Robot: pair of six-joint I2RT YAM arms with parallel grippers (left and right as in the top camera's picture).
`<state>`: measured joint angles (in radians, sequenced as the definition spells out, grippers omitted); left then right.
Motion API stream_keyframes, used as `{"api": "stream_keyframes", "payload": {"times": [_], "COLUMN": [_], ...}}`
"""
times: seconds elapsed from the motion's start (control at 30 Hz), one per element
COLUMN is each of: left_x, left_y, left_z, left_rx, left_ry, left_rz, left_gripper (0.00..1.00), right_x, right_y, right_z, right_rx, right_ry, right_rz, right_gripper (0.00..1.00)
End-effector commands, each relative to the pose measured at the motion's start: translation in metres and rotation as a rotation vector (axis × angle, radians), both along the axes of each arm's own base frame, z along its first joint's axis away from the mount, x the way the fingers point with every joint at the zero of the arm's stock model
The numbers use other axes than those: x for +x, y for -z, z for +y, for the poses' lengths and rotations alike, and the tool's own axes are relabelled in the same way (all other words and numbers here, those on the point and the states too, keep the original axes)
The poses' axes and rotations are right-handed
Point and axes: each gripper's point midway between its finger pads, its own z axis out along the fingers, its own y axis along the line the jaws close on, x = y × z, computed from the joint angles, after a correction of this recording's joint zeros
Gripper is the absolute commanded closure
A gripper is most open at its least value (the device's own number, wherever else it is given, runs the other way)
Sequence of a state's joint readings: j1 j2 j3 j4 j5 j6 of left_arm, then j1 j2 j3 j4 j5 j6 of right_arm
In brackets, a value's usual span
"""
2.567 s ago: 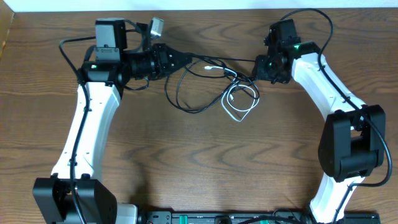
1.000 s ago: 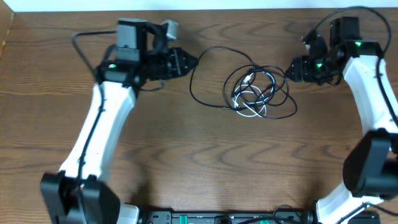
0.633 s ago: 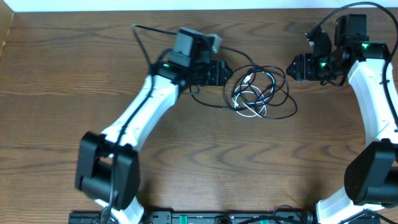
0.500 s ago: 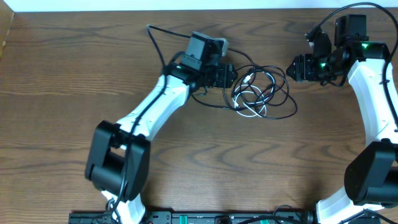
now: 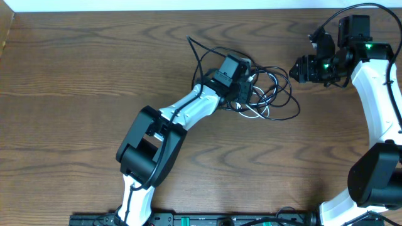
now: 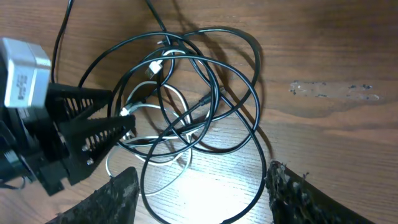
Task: Untangle cables
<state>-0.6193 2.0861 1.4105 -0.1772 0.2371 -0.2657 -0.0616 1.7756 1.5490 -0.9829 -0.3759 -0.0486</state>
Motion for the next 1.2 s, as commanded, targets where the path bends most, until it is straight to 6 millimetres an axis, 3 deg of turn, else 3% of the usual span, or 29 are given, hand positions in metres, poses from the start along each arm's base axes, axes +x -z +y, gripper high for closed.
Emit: {"api": "stream_keyframes", "payload": {"times": [0.0,0.17,0.2,0.23,0.27,0.37,0.4,0.57,0.7,0.8,0.93,1.17], "left_x": [0.001,0.001,0.001,0.001,0.000,-0.003,-0.005,-0.037,-0.049,-0.051,-0.042,-0.028], "left_y": [0.013,0.020,0.020,0.020,0.017,-0.021,-0.056,-0.159,-0.191,-0.203,-0.216,-0.260], "left_z": [-0.001,0.003,0.005,0.007,0.011,0.021,0.027,0.026,0.031,0.031,0.037,0.055], "left_rx": [0.067,0.102,0.108,0.117,0.128,0.095,0.064,-0.150,-0.201,-0.219,-0.251,-0.363], "left_ry": [-0.026,-0.041,-0.044,-0.050,-0.055,-0.103,-0.110,-0.010,0.007,0.011,-0.004,-0.005], "left_rz": [-0.023,-0.029,-0.026,-0.031,-0.022,-0.020,-0.051,-0.084,-0.117,-0.138,-0.167,-0.230], "left_gripper": [0.47,0.57,0.70,0.90,0.93,0.92,0.93,0.93,0.93,0.92,0.93,0.93], "right_x": [-0.001,-0.001,-0.001,-0.001,-0.001,-0.002,-0.001,0.003,0.000,-0.002,-0.007,-0.007], "right_y": [-0.006,-0.006,-0.006,-0.006,-0.006,-0.006,-0.007,-0.012,-0.013,-0.013,-0.015,-0.016], "right_z": [-0.002,-0.002,-0.002,-0.001,-0.001,0.003,0.008,0.042,0.061,0.071,0.089,0.090], "right_rx": [-0.008,-0.008,-0.008,-0.008,-0.007,-0.003,-0.002,0.018,0.022,0.025,0.062,0.063], "right_ry": [-0.004,-0.004,-0.004,-0.005,-0.005,-0.014,-0.027,-0.110,-0.155,-0.180,-0.223,-0.227], "right_rz": [-0.018,-0.016,-0.016,-0.015,-0.015,-0.015,-0.021,-0.064,-0.072,-0.071,-0.070,-0.076], "right_gripper": [0.36,0.36,0.36,0.36,0.35,0.35,0.35,0.34,0.33,0.33,0.33,0.32]}}
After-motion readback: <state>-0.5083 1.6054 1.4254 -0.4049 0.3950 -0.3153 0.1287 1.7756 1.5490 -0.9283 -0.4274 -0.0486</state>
